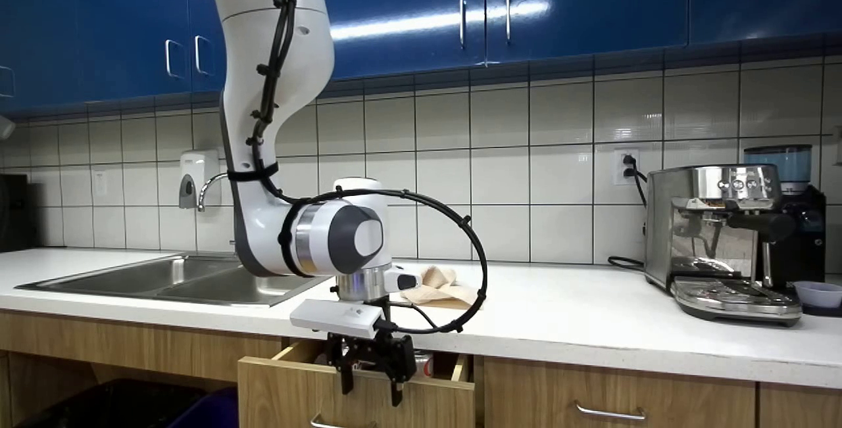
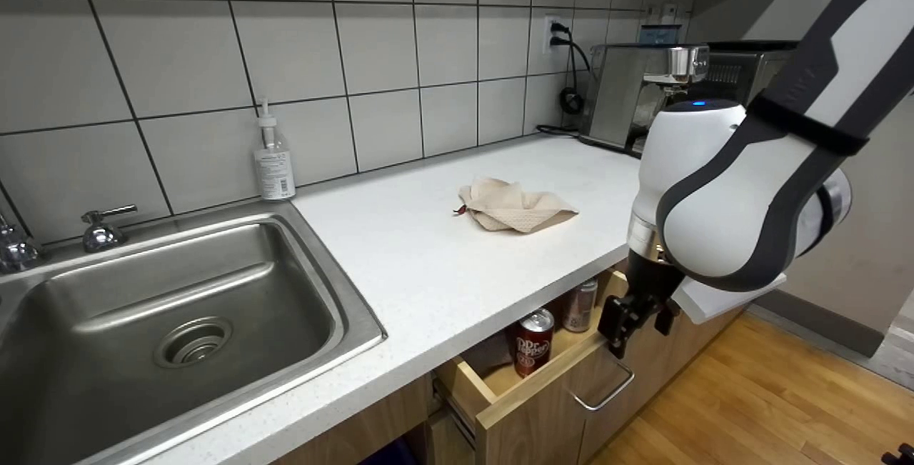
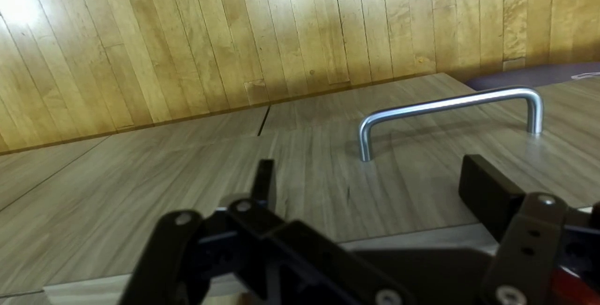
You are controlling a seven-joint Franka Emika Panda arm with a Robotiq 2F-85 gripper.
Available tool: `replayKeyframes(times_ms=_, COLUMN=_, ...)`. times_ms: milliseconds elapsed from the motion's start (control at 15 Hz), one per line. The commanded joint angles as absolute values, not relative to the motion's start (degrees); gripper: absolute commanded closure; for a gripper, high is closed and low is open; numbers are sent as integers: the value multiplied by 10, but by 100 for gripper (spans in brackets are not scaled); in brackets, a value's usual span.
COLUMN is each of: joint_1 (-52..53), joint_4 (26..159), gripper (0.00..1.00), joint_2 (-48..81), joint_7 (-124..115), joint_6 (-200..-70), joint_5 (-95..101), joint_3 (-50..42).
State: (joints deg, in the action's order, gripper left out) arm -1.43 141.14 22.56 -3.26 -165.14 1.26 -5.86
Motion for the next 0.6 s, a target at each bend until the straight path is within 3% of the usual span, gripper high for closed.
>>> replayKeyframes(times_ms=0, joint_1=-28, joint_4=1363, gripper=0, joint_2=252, joint_7=-22, joint_6=-1644, joint_5=1, joint_3=-46)
replayKeyframes(times_ms=533, joint_1=-27, joint_4=1316, gripper=0, joint_2=275, joint_7=-25, joint_6=-1619, joint_5=1, joint_3=-44)
